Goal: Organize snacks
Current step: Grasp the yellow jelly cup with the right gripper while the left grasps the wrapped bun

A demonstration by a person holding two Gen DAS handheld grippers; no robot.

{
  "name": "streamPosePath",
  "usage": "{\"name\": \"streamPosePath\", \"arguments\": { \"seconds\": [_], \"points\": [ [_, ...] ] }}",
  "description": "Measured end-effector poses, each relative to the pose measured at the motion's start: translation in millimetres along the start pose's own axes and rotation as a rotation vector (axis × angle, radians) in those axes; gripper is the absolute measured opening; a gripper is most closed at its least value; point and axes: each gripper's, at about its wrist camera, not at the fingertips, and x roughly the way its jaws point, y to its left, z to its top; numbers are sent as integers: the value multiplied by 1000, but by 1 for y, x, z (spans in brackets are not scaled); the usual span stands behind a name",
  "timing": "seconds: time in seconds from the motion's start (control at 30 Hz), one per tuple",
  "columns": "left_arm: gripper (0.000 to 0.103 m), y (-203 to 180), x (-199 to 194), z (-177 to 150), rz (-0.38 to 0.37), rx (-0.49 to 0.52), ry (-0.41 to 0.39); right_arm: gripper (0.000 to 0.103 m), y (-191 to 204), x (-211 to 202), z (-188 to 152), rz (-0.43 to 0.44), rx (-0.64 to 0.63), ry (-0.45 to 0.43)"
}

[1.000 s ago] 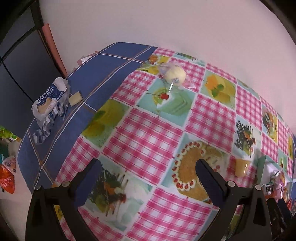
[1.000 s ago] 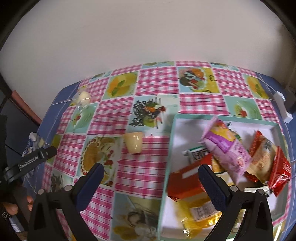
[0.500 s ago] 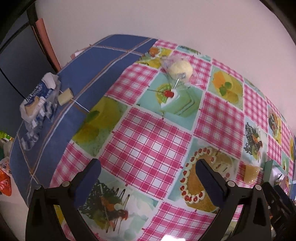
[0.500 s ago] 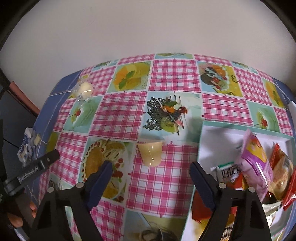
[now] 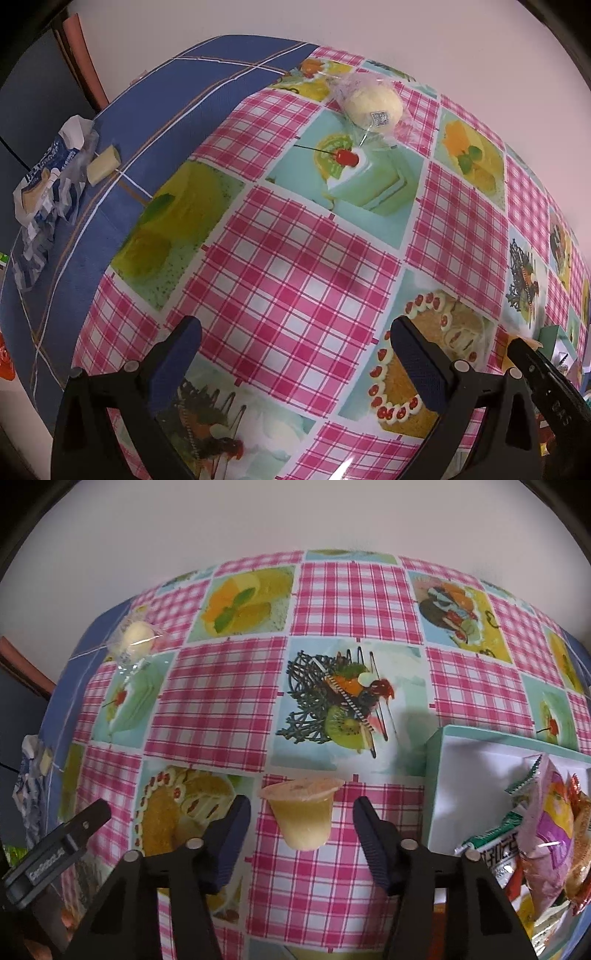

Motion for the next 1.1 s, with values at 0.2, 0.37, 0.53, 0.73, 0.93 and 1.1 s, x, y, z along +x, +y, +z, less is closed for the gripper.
{"name": "streamPosePath", "arguments": {
  "seconds": [0.2,0.37,0.53,0.73,0.93,1.1],
  "points": [
    [102,-3,4,4,-13,7,4,48,-2,8,5,7,23,17],
    [102,-9,8,5,-26,9,19,46,-2,11,11,4,21,20],
    [102,-17,7,5,-25,19,15,45,-2,13,16,10,18,22],
    [102,-15,9,7,-54,4,31,39,-4,10,21,2,10,6],
    [102,-16,7,16,-63,34,3,39,0,11,34,-17,-22,0],
    [102,-15,10,28,-117,32,18,39,-3,16,41,-17,-20,4]
  ]
}}
